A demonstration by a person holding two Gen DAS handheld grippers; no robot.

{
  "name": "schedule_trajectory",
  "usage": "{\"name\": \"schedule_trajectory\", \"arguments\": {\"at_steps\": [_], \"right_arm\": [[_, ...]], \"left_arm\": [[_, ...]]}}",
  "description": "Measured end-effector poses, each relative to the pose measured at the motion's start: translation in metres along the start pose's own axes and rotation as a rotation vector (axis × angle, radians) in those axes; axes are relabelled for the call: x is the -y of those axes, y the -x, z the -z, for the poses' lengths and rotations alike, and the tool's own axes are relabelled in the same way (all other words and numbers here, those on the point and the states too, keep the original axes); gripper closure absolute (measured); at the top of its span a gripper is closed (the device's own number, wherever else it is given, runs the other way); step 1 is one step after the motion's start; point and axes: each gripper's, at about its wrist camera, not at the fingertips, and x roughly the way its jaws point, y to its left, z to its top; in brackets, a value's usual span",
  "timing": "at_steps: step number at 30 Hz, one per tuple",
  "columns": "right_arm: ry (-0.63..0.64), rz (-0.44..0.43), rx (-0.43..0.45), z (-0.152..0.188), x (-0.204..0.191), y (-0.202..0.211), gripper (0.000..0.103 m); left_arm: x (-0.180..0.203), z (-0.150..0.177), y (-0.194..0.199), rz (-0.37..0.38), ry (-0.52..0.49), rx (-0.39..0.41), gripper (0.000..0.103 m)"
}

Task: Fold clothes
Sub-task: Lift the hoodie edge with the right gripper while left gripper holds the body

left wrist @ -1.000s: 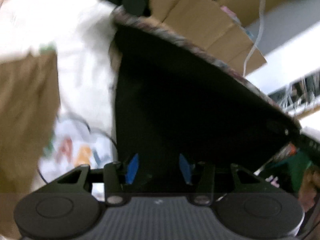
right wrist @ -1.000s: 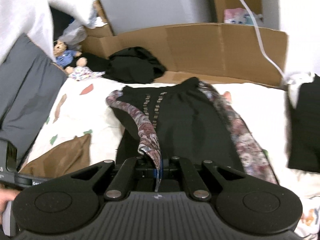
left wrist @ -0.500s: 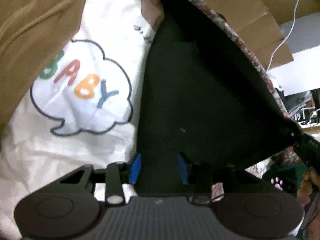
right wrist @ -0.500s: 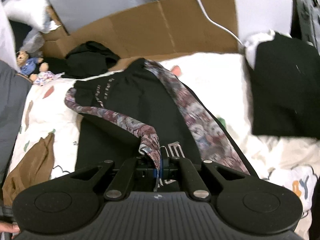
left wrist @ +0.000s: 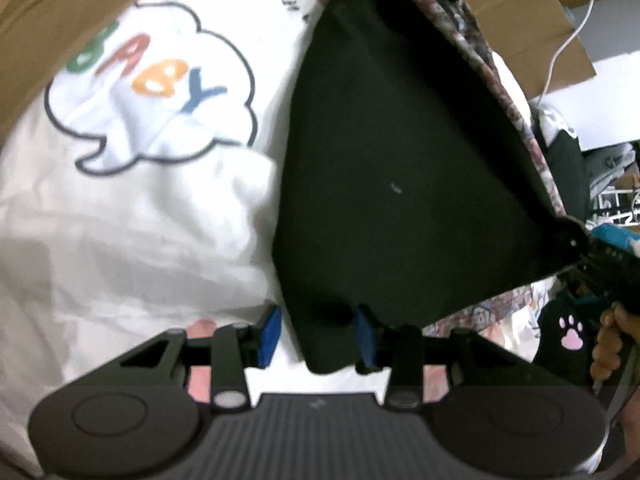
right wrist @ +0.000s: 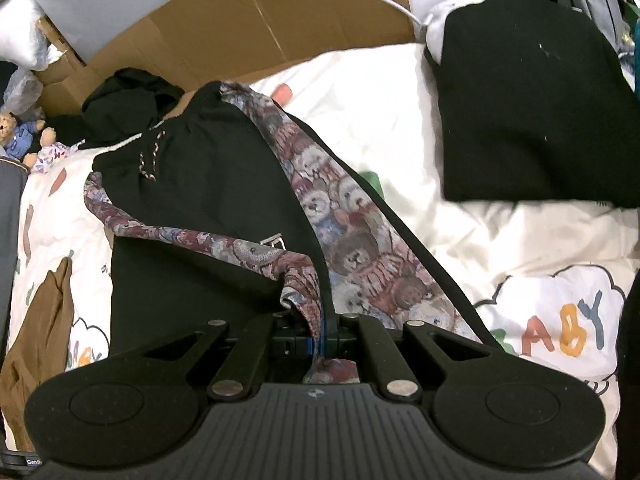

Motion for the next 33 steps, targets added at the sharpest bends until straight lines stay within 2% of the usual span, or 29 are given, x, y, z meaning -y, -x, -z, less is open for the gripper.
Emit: {"name": "schedule_trajectory", "arguments": {"at_steps": [4,9,11,16,21,33], "right_arm": [[-0.033,-0.012,-0.016,0.005,0.008,-0.004,0.1],[-0.06,-0.025,-0.023,0.007,0.012,-0.004,0.1],[-0.078,-0.037,-0.021,0.006,0.015,-0.003,0.1],[-0.162,-0.071,0.001,0.002,0.028,0.003,0.1],[-0.229,-0.045,0.024,0.002,0.041,0.014,0.1],[-0.359,0.002,0.03,0.013,0.074,0.022,0.1]], "left_arm": [[-0.003,0.0,-0.005,0.017,0.012,0.02,0.061],[-0.001,-0.004,-0.008,-0.001,-0.046,0.04,0.064],[-0.003,-0.007,-0.004,0.029,-0.047,0.043,0.098],[-0.003,-0.014,0.012,0.091,-0.045,0.039,0.1],[0.0,-0.005,0.023,0.135,-0.064,0.047,0.1],[0.02,0.017,0.008,0.147,-0.094,-0.004,0.1]]}}
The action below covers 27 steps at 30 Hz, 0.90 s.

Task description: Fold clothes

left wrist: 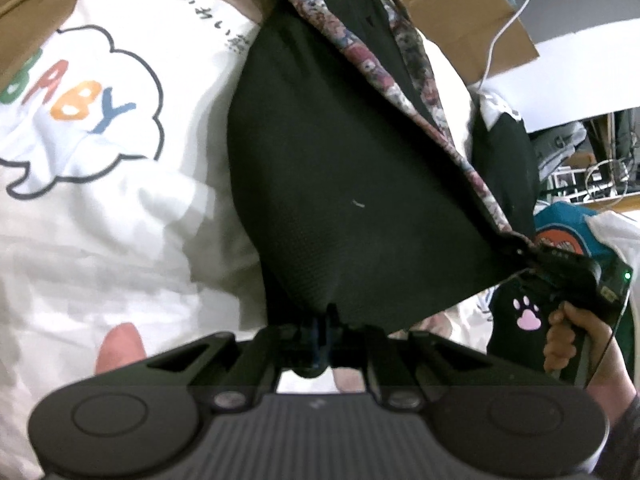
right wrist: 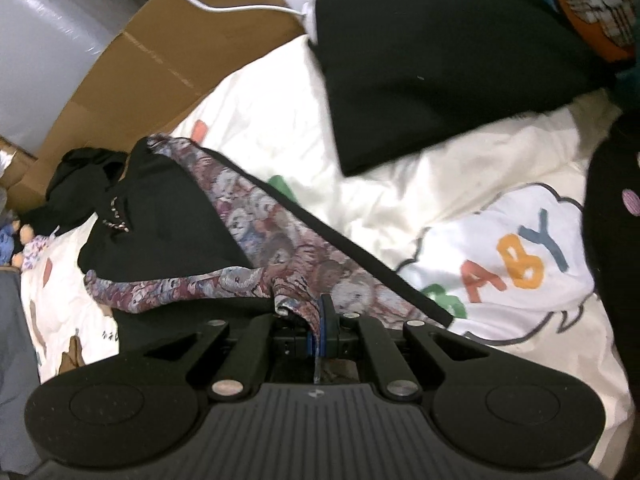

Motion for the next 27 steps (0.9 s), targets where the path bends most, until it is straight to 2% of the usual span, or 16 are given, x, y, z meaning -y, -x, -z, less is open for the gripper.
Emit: {"name": "schedule_trajectory", "arguments": {"at_steps": [11,13,15,18,23,27], "right_arm": [[-0.061,0.045,-0.032,0.009,0.028,-0.02,0.099],[-0.062,0.06,-0.052,0.009,0.031,-0.023,0.097],[-0.102,0.089,-0.066,0.01,0.038,-0.023,0.081],[-0.141,0.104,-0.059,0.007,0.045,-0.016,0.063],[-0.105,0.112,-0.043,0.003,0.04,-0.003,0.057],[0.027,0.153,-0.032,-0.001,0.022,0.003,0.057]], "left_arm": [[-0.007,0.016,-0.026,-0.029,0.001,-0.056,0.1],[-0.011,0.018,-0.029,-0.024,-0.001,-0.064,0.097],[-0.013,0.02,-0.03,-0.018,0.005,-0.077,0.095],[-0.012,0.021,-0.029,-0.01,-0.008,-0.076,0.091],[-0.013,0.021,-0.025,0.004,-0.005,-0.06,0.089],[-0.005,0.017,-0.035,0.004,-0.005,-0.056,0.089]]}}
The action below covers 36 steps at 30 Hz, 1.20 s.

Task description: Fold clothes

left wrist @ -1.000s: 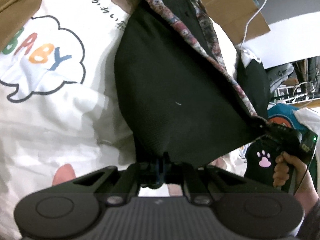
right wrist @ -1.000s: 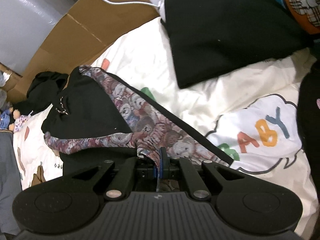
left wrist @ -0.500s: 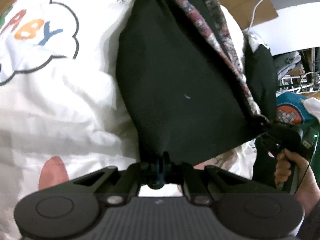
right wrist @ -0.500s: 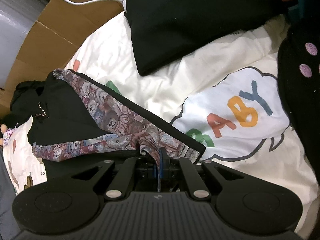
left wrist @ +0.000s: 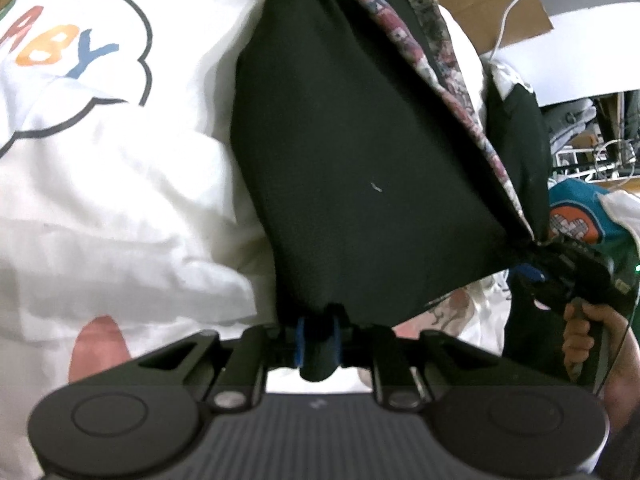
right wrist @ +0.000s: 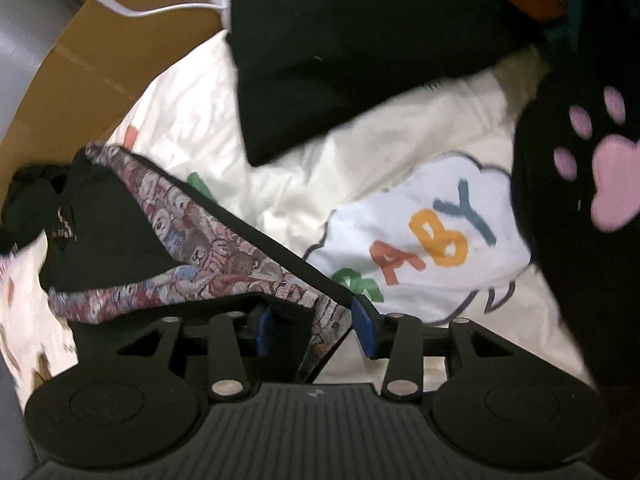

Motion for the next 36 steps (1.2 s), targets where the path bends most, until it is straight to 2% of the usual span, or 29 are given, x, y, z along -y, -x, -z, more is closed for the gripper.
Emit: {"name": "schedule_trajectory", "arguments": {"at_steps": [11,20,23,27,28,29,30,31,32,36], "right_arm": [[0.252,0.049,-0.03,-0.005,-0.024,0.0,0.057],[0.498,0.184,-0.022,0.01,-0.054,-0.012,0.057],[0.559,0.22,-0.019,0.012,-0.058,-0.017,0.057],[0.568,0.2,-0.018,0.014,-0.062,-0.022,0.057],[0.569,0.191,-0.024,0.015,-0.063,-0.023,0.059],[0.565,0.184,-0.027,0.015,-0.063,-0.024,0.066],[0.554,0.177,-0.027,0.015,-0.063,-0.023,0.086],[0.544,0.17,-0.026,0.014,-0.063,-0.023,0.093],[0.524,0.159,-0.024,0.013,-0.061,-0.022,0.097],[0.399,0.104,-0.008,0.008,-0.048,-0.013,0.098]], "left_arm": [[-0.005,-0.001,0.0,0.022,0.011,-0.006,0.089],[-0.006,-0.001,-0.002,0.023,0.02,-0.012,0.089],[-0.004,-0.001,-0.003,0.017,0.012,-0.011,0.089],[-0.002,0.0,-0.005,-0.007,0.008,-0.021,0.092],[-0.001,0.0,-0.005,-0.011,0.006,-0.022,0.093],[0.001,0.0,-0.005,-0.012,0.0,-0.021,0.096],[0.003,0.0,-0.005,-0.02,-0.015,-0.019,0.097],[0.004,-0.001,-0.004,-0.023,-0.017,-0.017,0.098],[0.005,-0.001,-0.003,-0.025,-0.019,-0.015,0.099],[0.006,0.0,0.001,-0.032,-0.02,-0.011,0.1]]}}
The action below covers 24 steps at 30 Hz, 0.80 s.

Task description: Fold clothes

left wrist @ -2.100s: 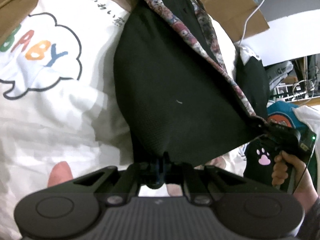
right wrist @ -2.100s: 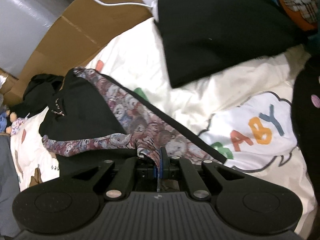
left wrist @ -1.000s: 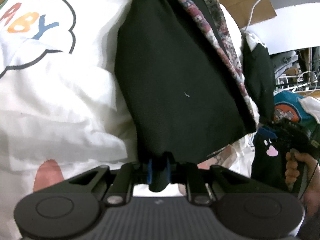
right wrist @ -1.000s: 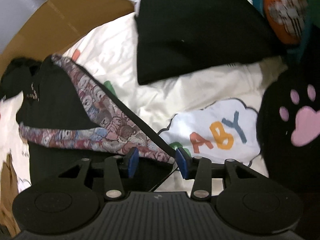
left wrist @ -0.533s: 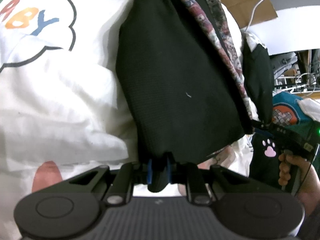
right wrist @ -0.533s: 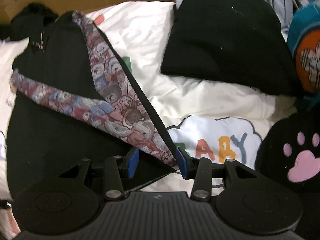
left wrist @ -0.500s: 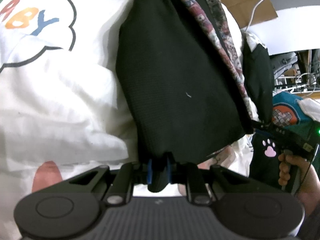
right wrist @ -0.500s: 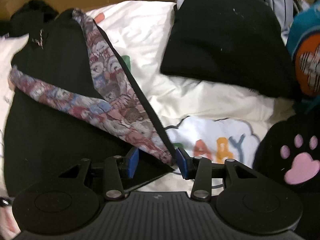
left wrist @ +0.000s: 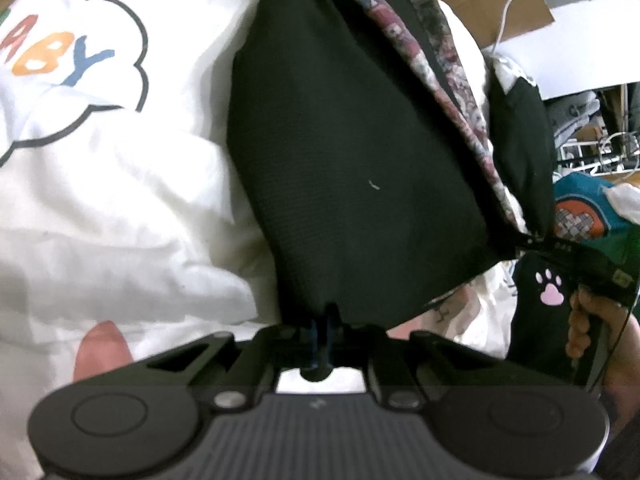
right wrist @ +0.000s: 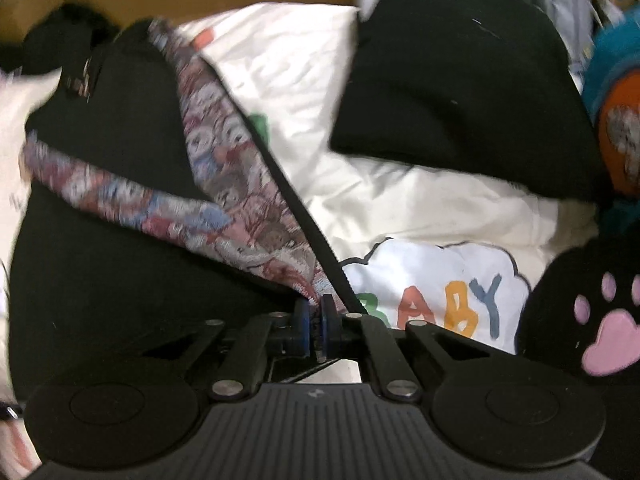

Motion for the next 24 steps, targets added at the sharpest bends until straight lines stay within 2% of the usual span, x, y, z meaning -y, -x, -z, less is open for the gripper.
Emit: {"name": "schedule_trajectory", "arguments": {"at_steps": [5,10,22,24], "right_arm": [[-0.082,-0.03,-0.017,0.002,0.01,0.003,0.099],[-0.105,-0.015,-0.053,0.005,0.014,-0.001,0.099],[-0.125,0.008,-0.018,-0.002,0.027,-0.014,0.098],[-0.141,0.003,-0.021,-0.001,0.029,-0.019,0.094]], "left_arm": [[-0.002,0.002,0.006,-0.012,0.002,0.001,0.1],[-0.003,0.0,0.009,-0.023,-0.014,-0.015,0.101],[-0.001,0.001,-0.015,-0.014,-0.015,-0.047,0.101],[-0.003,-0.001,-0.016,-0.01,0.0,-0.058,0.1]]}}
